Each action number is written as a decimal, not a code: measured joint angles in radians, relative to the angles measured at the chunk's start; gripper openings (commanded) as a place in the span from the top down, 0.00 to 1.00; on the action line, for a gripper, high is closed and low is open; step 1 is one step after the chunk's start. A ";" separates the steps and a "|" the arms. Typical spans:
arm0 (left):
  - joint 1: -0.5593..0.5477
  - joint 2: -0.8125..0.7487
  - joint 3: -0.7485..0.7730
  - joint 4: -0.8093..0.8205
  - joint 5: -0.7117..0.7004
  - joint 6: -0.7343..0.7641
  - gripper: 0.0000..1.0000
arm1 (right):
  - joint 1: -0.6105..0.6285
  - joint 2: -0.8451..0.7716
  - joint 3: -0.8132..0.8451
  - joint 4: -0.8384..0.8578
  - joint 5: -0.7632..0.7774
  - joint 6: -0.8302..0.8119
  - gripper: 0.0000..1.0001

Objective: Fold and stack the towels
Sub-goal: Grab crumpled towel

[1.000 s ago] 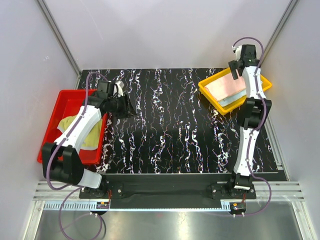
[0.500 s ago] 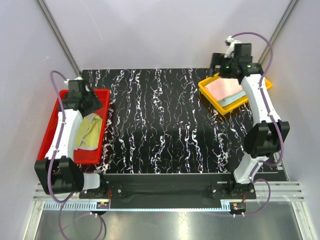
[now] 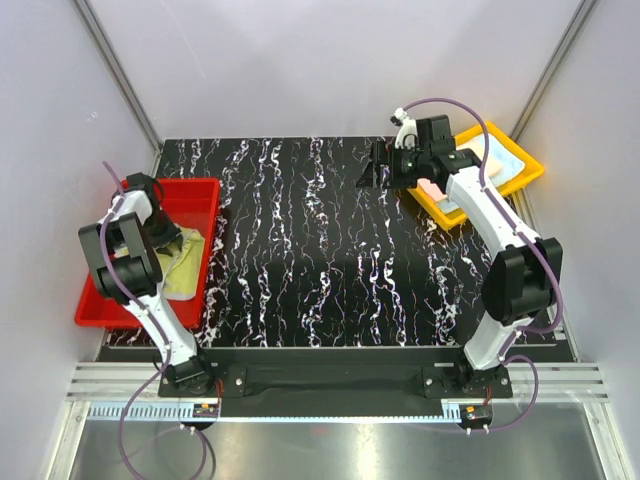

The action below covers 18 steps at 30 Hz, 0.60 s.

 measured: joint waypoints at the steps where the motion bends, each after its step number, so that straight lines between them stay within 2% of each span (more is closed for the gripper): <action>1: 0.000 0.027 0.021 -0.013 -0.002 0.006 0.77 | 0.002 0.000 0.000 0.001 -0.005 -0.010 0.00; 2: -0.001 0.033 0.037 -0.031 -0.003 0.006 0.93 | 0.004 0.000 0.000 0.002 -0.006 -0.017 0.00; 3: -0.001 0.030 0.053 -0.053 -0.006 0.000 0.99 | 0.005 0.000 -0.002 0.002 -0.005 -0.020 0.00; 4: -0.001 0.026 0.071 -0.074 -0.007 0.000 1.00 | 0.006 -0.002 -0.007 0.006 -0.003 -0.024 0.00; 9: -0.003 -0.060 0.193 -0.162 0.027 -0.006 1.00 | 0.017 -0.013 -0.024 0.010 0.000 -0.016 0.00; 13: -0.025 -0.183 0.415 -0.209 0.113 -0.006 1.00 | 0.020 -0.058 -0.049 0.026 -0.018 0.021 0.00; 18: -0.142 -0.418 0.523 -0.164 0.293 -0.008 1.00 | 0.021 -0.133 -0.051 0.037 -0.033 0.046 0.00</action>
